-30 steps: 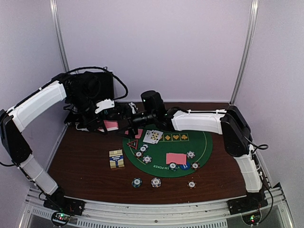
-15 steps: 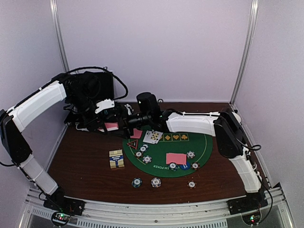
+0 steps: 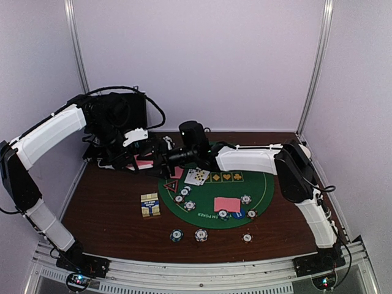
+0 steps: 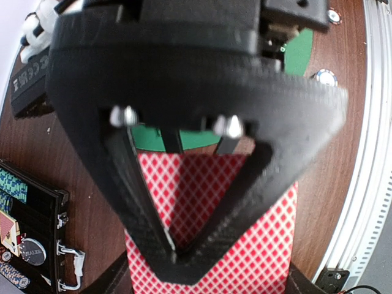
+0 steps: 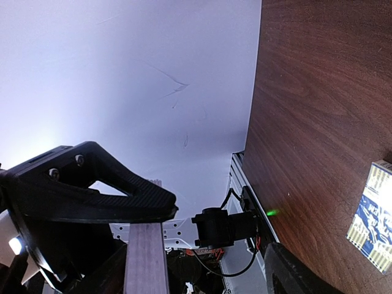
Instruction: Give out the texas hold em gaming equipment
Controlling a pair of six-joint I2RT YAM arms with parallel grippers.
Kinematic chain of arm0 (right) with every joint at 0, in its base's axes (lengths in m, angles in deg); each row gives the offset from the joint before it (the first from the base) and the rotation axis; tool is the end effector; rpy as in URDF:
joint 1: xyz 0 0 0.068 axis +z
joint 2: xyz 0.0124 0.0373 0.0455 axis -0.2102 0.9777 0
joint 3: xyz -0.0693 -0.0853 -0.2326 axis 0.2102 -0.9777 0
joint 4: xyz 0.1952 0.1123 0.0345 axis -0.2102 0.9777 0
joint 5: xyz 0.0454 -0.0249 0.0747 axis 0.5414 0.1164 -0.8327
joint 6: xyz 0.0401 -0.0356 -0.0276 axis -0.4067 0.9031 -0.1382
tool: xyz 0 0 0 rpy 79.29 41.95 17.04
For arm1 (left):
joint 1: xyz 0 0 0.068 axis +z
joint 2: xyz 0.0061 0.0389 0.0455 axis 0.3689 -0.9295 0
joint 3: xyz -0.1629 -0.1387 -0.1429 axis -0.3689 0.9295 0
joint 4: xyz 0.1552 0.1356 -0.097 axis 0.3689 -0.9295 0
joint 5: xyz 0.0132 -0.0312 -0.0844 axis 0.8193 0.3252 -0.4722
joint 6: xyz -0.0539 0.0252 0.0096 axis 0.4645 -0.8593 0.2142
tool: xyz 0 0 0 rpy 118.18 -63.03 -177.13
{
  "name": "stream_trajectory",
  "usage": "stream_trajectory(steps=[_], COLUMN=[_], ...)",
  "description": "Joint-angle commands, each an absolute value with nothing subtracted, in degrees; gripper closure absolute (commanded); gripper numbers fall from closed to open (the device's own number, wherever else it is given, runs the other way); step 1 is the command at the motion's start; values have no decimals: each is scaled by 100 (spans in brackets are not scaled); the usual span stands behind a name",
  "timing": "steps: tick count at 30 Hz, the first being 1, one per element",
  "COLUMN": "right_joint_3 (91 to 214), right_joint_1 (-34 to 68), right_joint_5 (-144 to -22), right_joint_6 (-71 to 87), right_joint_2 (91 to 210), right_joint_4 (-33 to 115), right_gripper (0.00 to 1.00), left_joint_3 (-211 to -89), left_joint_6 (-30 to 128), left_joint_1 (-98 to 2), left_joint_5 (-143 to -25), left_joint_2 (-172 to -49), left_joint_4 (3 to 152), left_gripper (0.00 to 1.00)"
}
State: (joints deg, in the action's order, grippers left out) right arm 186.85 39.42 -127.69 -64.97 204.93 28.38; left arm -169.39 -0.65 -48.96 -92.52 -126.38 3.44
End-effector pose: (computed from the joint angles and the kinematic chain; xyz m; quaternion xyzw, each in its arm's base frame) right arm 0.2890 0.4206 0.2320 0.0949 -0.7478 -0.6520 0.0820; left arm 0.2341 -0.1352 0.3120 0.5435 0.8122 -0.1277 0.1692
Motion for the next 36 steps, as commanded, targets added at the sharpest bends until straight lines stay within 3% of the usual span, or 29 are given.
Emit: stream_trajectory(steps=[1,17,27,36], right_joint_3=[18378,18059,17843,17692], right_joint_1=[3794,3591,3535,3435], right_joint_5=[-12839,-13026,-13103,-13141], right_joint_6=[-6427,-6297,-6435,-6491], right_joint_2=[20239,19725,19453,19216], right_joint_4=[2973,2960,2736,2635], right_gripper=[30,61,74,99], left_joint_3=[-17145,-17137,-17119,-17071], left_joint_6=[-83,-95,-85,-90], left_joint_1=[-4863,-4863,-4863,-4863], left_joint_5=[-9357,-9341,-9335,-9268], left_joint_2=[-12577,-12591,-12580,-12571], left_joint_4=[434,430,432,434], left_gripper=[100,100,100,100])
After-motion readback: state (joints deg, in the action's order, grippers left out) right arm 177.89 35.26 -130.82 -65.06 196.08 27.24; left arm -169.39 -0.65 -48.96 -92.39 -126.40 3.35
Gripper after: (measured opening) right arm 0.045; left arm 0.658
